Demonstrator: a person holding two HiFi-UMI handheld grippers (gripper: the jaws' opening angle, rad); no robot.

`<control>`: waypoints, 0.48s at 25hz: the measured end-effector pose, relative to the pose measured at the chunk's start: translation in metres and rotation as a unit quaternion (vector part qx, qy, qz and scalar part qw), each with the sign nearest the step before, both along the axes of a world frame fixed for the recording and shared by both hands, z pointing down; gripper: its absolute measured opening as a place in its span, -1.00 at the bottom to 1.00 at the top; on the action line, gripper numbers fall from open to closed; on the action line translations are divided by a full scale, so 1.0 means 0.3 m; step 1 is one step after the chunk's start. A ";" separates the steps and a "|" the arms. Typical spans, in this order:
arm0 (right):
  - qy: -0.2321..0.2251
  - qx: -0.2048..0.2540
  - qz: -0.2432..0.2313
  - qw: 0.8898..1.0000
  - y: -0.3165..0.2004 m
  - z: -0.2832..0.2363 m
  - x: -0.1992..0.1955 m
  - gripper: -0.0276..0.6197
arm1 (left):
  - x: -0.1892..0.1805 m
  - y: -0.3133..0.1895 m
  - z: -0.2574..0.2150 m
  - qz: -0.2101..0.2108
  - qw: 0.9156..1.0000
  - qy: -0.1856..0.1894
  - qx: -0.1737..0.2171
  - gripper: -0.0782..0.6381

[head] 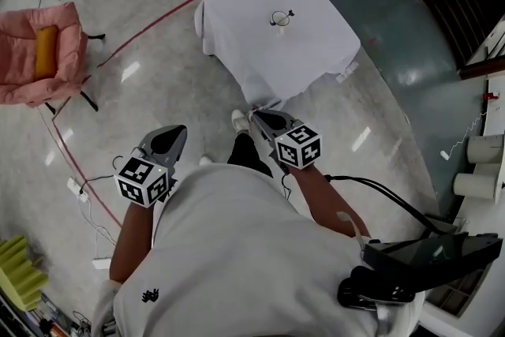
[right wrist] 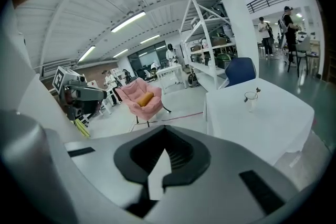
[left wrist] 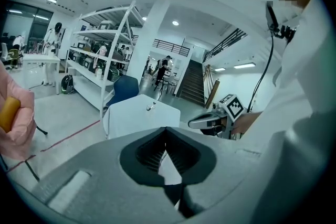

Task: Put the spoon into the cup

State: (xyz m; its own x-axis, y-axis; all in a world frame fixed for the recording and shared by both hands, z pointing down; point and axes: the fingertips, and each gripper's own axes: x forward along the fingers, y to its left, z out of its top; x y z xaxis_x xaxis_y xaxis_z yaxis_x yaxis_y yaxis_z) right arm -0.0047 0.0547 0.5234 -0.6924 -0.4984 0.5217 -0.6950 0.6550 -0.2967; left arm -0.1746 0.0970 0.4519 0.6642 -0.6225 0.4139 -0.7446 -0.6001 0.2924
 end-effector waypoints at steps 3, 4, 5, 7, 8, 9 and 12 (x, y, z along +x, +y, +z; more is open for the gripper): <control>0.002 0.003 -0.009 1.000 0.025 -0.008 -0.027 -0.89 | -0.008 0.016 0.000 0.000 1.000 0.001 0.000 -0.75; 0.002 0.004 -0.013 1.000 0.030 -0.009 -0.039 -0.89 | -0.015 0.021 0.003 -0.001 1.000 0.001 0.000 -0.75; 0.002 0.005 -0.016 1.000 0.036 -0.010 -0.050 -0.89 | -0.023 0.026 0.006 -0.003 1.000 0.001 -0.001 -0.75; 0.003 0.007 -0.023 1.000 0.048 -0.016 -0.066 -0.89 | -0.032 0.037 0.009 -0.006 1.000 0.001 -0.003 -0.75; 0.003 0.008 -0.026 1.000 0.051 -0.019 -0.071 -0.89 | -0.034 0.040 0.009 -0.007 1.000 0.001 -0.004 -0.75; 0.003 0.010 -0.028 1.000 0.053 -0.022 -0.076 -0.89 | -0.037 0.041 0.008 -0.008 1.000 0.001 -0.003 -0.75; 0.002 0.014 -0.032 0.999 0.052 -0.027 -0.096 -0.89 | -0.051 0.044 0.009 -0.010 1.000 0.001 -0.002 -0.75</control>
State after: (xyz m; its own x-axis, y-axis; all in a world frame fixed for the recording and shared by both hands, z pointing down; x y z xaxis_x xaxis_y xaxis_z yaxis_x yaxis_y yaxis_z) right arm -0.0335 0.0705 0.5154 -0.7213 -0.4671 0.5114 -0.6524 0.7060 -0.2755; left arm -0.1898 0.1102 0.4545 0.6520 -0.6344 0.4153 -0.7562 -0.5834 0.2961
